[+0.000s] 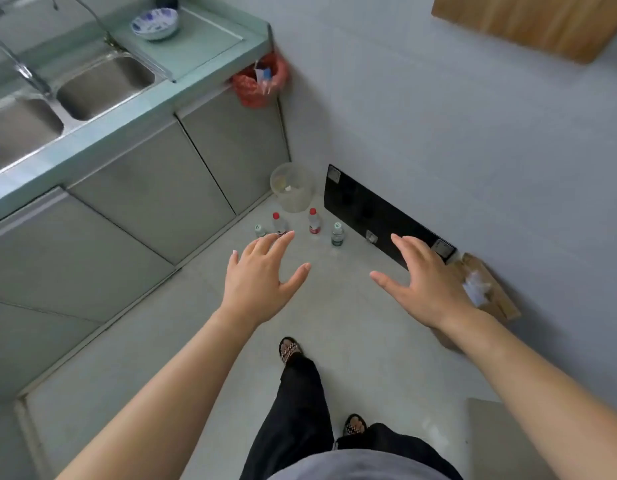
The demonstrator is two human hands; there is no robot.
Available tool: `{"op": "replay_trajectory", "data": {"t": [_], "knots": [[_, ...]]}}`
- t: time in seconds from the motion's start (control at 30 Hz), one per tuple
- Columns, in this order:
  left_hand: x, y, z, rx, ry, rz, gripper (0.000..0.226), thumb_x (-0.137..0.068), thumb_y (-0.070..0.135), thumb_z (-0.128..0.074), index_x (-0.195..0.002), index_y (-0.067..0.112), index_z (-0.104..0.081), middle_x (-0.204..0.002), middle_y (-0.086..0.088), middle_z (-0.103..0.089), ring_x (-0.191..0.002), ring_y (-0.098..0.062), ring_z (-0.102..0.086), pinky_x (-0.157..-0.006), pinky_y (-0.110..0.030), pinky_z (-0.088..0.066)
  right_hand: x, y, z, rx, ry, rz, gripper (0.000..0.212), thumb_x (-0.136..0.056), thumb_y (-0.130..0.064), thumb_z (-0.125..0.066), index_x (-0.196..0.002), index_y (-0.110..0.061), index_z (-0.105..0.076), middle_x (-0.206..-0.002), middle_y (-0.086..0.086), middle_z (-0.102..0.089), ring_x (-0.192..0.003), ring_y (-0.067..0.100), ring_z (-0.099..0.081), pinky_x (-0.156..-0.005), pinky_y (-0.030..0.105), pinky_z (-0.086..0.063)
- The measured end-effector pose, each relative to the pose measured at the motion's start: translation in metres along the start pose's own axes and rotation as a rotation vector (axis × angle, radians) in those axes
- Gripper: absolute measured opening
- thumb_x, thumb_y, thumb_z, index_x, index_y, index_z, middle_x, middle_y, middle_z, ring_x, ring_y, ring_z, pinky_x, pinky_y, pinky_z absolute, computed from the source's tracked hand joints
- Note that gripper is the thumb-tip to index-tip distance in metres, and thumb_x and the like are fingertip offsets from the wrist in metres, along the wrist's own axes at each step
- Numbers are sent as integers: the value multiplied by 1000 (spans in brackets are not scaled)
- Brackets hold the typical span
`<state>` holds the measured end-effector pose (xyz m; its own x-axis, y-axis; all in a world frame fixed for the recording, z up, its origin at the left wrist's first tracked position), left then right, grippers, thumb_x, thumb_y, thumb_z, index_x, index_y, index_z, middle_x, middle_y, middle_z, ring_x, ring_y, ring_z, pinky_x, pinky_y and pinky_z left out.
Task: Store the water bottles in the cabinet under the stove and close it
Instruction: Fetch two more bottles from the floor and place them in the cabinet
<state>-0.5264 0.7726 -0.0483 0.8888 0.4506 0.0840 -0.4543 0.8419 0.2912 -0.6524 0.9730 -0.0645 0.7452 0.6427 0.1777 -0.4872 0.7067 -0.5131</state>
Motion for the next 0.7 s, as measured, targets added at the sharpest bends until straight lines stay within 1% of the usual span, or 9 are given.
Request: {"op": "replay_trajectory", "data": {"t": [0.07,0.17,0.3,0.4,0.47,0.57,0.7], "knots": [[-37,-7,-7,-1,-8,-17,64,-87,64,-34,-142,32,-30,-145,4,-40,-137,-18,-31,-111,-54,-24,-39,5,-3,-8,-16,-11,79,-84,-60,-47,-146,-19,-22,-152,0,-26,-140,16,-23,-112,35,-26],[-103,-22,-23,-25,-50,-43,66,-85,67,-29,-142,33,-28,-145,4,-40,-137,-18,-31,-111,-52,-26,-105,10,-6,12,-17,-13,78,-83,-59,-48,-146,-20,-22,-152,0,-26,-140,16,-23,-113,35,-27],[-200,-49,-52,-27,-151,-52,65,-85,67,-29,-142,34,-27,-145,4,-39,-138,-19,-29,-111,-51,-20,-196,22,-21,25,-42,-66,77,-84,-57,-50,-146,-20,-22,-151,0,-27,-140,16,-23,-111,33,-27],[-266,-72,-82,-44,-195,-36,65,-86,66,-31,-142,33,-28,-146,3,-38,-138,-19,-29,-112,-52,-18,-263,38,-51,-2,-86,-106,76,-84,-56,-50,-146,-21,-22,-151,-2,-26,-139,14,-23,-110,32,-28],[-306,-88,-111,-62,-220,-28,65,-86,66,-32,-142,33,-29,-146,3,-38,-138,-19,-29,-112,-51,-19,-306,54,-77,-4,-119,-122,76,-85,-55,-50,-146,-21,-21,-152,-2,-25,-140,14,-22,-110,32,-28],[-360,-110,-166,-48,-218,8,65,-85,67,-30,-140,32,-31,-144,3,-41,-136,-20,-33,-110,-50,-24,-367,87,-124,-23,-144,-121,75,-86,-55,-50,-146,-22,-20,-152,-2,-23,-140,15,-21,-110,33,-28],[-410,-143,-281,-46,-245,62,66,-85,67,-31,-140,31,-32,-143,0,-43,-134,-23,-36,-109,-50,-28,-436,155,-213,-83,-151,-119,74,-86,-51,-53,-147,-26,-18,-150,-3,-26,-137,15,-28,-105,29,-32]]}}
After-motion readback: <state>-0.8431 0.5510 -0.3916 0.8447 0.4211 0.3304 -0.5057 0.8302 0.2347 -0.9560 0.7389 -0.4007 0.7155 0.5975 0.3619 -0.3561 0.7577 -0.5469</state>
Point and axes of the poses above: each hand's wrist, its own x-axis away from the middle knuckle, its own z-axis out of the back of the hand, y = z × x, the point moved 8 cm from there along -x, towards the middle knuckle
